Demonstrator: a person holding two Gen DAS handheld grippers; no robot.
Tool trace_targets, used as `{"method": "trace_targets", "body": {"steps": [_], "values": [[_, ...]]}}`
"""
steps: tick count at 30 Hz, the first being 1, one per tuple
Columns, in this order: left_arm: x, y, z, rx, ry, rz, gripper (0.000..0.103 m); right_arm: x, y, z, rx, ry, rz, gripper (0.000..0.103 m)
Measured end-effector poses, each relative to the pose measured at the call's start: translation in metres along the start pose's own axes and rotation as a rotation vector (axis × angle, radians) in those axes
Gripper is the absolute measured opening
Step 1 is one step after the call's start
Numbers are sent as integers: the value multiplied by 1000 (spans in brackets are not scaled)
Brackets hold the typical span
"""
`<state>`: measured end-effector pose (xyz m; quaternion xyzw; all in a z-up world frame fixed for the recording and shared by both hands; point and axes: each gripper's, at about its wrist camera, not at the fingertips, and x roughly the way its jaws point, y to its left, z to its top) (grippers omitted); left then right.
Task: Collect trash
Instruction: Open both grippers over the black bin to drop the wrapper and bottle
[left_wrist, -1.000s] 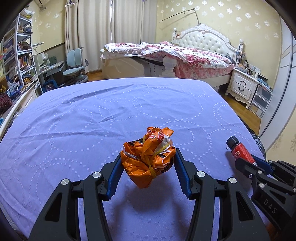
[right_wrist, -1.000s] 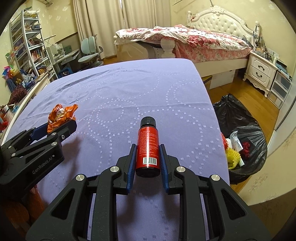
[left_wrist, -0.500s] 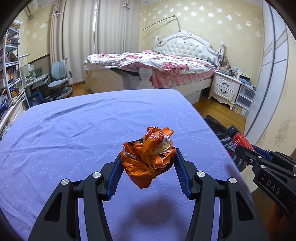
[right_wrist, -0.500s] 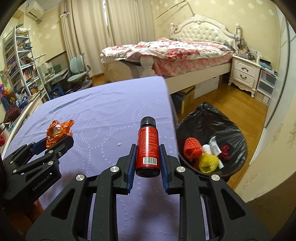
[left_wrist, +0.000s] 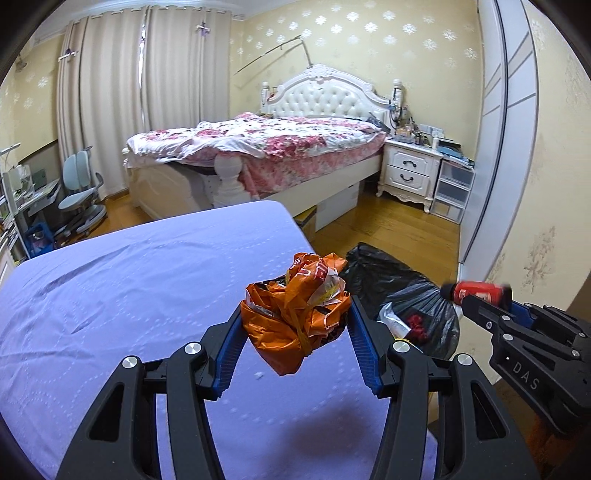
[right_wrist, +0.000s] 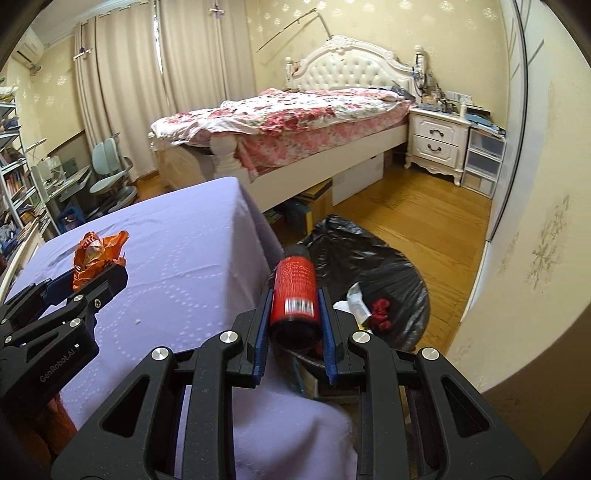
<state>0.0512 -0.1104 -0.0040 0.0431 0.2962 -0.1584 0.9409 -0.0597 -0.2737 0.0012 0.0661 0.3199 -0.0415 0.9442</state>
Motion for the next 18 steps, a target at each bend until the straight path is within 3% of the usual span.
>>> {"method": "trace_targets", "body": {"steps": [18], "values": [[81,-46,30,68,86,-27,54,56,-55,28,60,31,-69,23]]}}
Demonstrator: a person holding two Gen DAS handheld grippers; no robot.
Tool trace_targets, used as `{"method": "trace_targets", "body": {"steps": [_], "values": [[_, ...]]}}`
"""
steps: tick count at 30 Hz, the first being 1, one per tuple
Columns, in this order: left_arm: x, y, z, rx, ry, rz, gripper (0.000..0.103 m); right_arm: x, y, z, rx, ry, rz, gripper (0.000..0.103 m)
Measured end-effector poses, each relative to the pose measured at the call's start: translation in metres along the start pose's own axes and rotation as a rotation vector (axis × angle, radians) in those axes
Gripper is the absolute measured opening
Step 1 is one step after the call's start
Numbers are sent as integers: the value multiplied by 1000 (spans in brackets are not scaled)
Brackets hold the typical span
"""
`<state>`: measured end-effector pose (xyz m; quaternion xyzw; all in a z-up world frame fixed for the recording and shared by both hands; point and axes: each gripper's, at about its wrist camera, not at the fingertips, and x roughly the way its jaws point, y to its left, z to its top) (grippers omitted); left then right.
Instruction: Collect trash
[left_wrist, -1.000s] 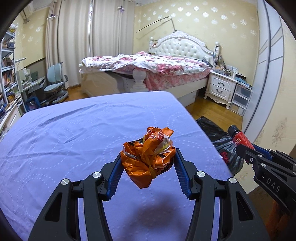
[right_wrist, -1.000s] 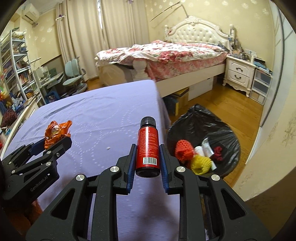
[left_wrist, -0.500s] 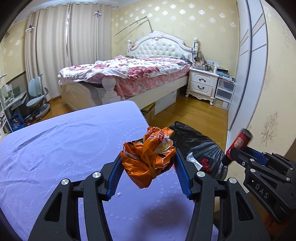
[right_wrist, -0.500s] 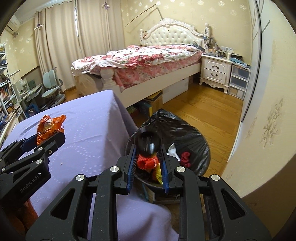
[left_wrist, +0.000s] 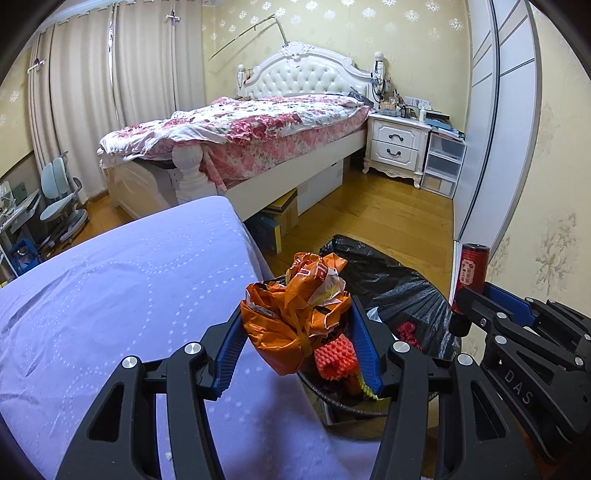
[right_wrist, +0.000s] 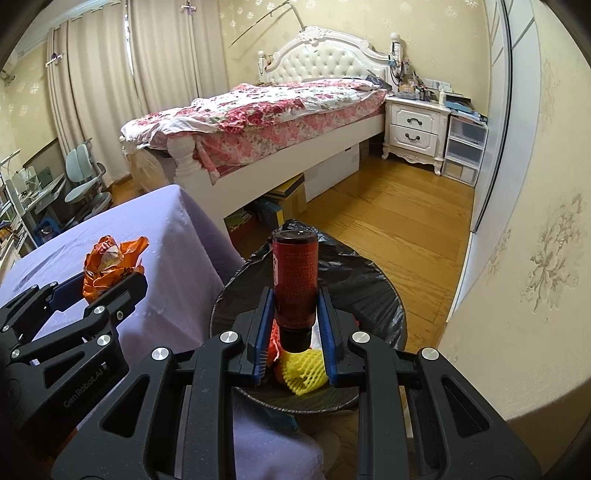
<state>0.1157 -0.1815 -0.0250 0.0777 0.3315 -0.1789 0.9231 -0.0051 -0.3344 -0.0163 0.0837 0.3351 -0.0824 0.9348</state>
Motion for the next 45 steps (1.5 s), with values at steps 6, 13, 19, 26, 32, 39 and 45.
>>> {"method": "trace_targets", "body": {"steps": [6,13,19,26,32,39,45], "values": [[13,-10,12,21,3,0,54,15,-11,8,20,17,-8,23],[24,-17,18,25,19,2,74,26,-16,16,33,22,-16,25],[24,-12,18,-3,22,16,80,26,-17,18,34,9,-43,40],[19,-12,18,2,5,47,84,15,-21,19,49,-9,-67,63],[11,-6,15,-6,-8,70,86,1,-22,17,71,-54,-114,85],[-7,8,9,-39,-10,103,89,-13,-23,13,98,-81,-147,92],[-28,15,3,-46,-15,122,90,-26,-24,7,95,-61,-134,92]]}}
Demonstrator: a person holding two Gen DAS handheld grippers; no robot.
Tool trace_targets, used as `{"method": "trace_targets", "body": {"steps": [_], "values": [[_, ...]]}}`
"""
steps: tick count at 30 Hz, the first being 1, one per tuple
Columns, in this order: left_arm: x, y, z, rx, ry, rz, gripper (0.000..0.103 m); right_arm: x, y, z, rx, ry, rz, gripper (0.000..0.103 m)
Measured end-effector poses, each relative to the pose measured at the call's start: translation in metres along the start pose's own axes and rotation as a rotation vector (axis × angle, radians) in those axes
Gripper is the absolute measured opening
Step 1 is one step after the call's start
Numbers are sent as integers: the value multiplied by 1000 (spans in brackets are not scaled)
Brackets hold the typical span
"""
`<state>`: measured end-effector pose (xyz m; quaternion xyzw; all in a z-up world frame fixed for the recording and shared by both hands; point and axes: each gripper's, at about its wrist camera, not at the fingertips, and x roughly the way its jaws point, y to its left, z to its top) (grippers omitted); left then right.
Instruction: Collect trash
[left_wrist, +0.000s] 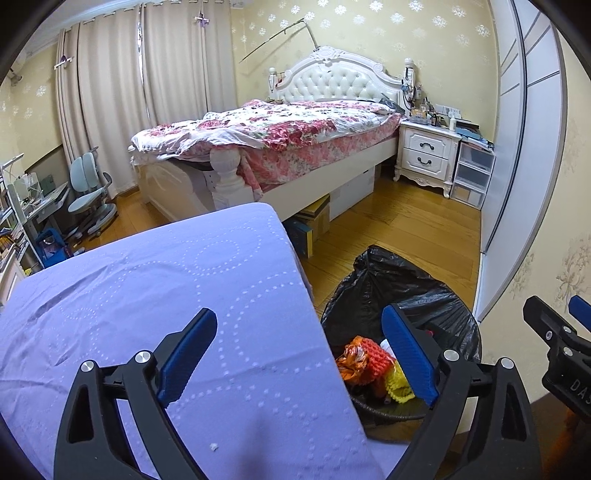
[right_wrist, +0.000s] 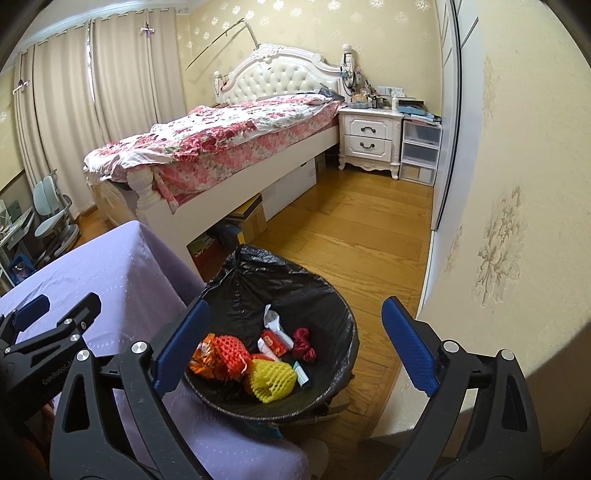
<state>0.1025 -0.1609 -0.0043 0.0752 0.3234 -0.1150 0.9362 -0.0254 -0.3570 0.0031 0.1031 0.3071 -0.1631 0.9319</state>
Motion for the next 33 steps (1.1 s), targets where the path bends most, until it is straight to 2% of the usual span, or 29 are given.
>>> {"method": "trace_targets", "body": {"steps": [14,25,33], "values": [[-50,20,-26,-20,-23,39,91,-52,26,-33,-65,-33,41,92],[-91,45,-44,-66,-54,75,91,-91,42,-45,-90,-76,72,92],[-104,50,-49,-85,-70,76,91,-112,49,-49,-104,-95,89,92]]}}
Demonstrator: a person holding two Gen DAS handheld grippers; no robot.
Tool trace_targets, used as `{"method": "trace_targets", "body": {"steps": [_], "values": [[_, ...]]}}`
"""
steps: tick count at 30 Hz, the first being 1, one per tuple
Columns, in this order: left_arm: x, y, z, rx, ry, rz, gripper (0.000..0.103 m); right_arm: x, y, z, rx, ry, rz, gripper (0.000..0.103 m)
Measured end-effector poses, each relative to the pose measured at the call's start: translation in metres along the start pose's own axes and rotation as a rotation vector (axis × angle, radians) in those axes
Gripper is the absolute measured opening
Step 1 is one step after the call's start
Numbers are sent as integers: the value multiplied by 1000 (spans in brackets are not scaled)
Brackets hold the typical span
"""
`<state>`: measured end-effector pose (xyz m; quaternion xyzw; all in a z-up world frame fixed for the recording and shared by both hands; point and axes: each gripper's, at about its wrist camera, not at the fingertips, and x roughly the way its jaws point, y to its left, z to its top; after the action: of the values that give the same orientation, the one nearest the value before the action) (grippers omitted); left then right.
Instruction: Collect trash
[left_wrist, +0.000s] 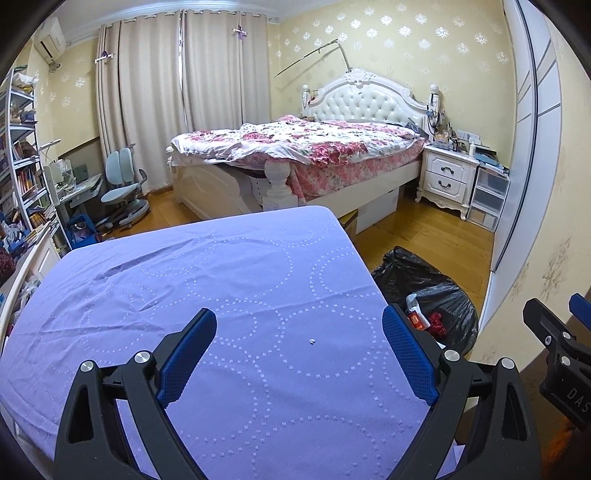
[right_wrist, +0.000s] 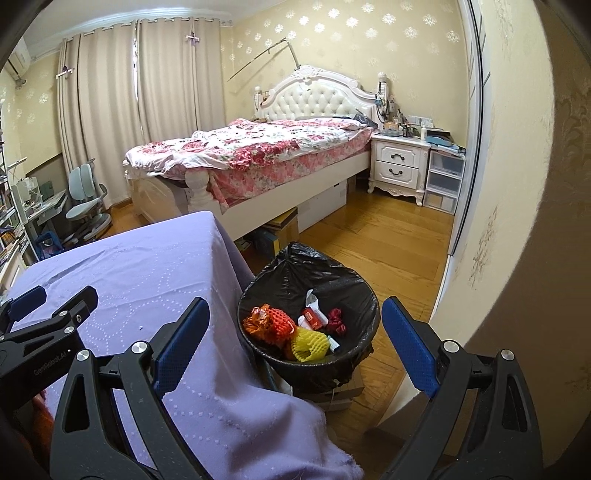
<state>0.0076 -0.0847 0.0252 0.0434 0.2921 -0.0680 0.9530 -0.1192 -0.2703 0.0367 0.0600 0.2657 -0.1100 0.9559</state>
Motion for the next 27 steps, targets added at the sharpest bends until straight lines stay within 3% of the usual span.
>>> {"method": "trace_targets", "body": {"steps": [27], "values": [[-4,-4,-7,13,-11,-17,91,-12,-3,0,16,6,2,92]]}}
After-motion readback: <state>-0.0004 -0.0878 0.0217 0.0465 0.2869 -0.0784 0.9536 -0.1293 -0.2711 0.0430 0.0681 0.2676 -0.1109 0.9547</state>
